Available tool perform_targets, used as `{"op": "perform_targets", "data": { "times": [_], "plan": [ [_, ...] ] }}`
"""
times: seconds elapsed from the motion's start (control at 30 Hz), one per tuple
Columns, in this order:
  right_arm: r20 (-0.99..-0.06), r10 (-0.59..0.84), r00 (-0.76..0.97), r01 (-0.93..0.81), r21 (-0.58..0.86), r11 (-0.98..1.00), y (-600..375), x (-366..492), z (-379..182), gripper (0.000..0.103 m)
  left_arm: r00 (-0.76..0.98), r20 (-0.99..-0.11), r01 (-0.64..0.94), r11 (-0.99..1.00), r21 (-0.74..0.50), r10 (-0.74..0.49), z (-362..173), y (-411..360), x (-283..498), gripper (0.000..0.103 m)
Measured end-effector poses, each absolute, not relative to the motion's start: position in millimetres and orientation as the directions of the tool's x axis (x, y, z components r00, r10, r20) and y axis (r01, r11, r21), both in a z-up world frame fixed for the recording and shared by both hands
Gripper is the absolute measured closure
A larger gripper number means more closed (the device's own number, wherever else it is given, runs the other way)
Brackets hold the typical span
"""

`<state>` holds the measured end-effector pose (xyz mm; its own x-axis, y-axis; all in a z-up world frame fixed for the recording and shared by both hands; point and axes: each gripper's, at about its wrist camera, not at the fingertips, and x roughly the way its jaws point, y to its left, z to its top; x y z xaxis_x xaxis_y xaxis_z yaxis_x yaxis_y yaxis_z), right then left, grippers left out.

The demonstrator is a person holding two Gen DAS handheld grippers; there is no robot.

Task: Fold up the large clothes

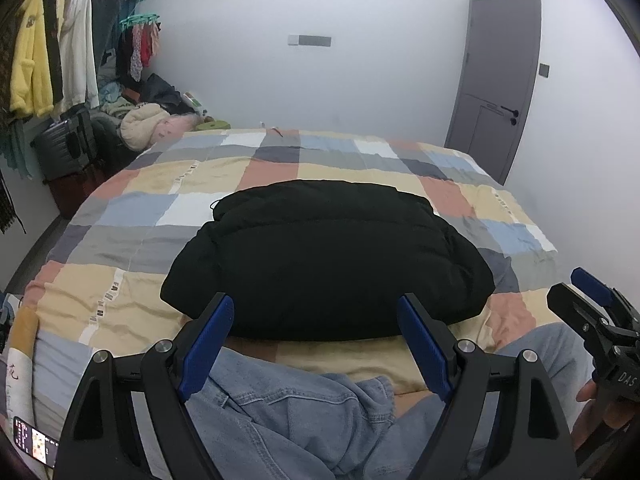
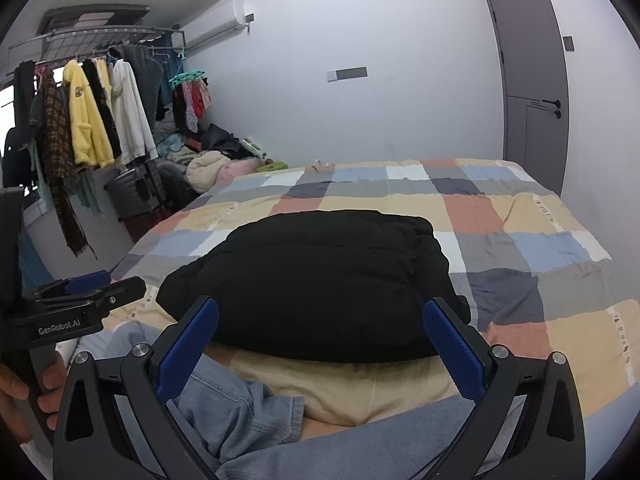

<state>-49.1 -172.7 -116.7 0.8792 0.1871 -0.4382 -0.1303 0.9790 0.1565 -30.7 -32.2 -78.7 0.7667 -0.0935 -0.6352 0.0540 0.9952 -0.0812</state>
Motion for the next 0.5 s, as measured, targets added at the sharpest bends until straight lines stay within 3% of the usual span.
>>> {"op": "perform_targets", "data": {
  "times": [0.5],
  "plan": [
    [-0.438,0.181,0.881,-0.128,0.147,0.981,-176.1,-53.7,-115.4,0.0,0.777,-0.626,0.022,0.997,-0.073,-0.062,-78.5,-29.1,-36.0,0.019]
  ]
}}
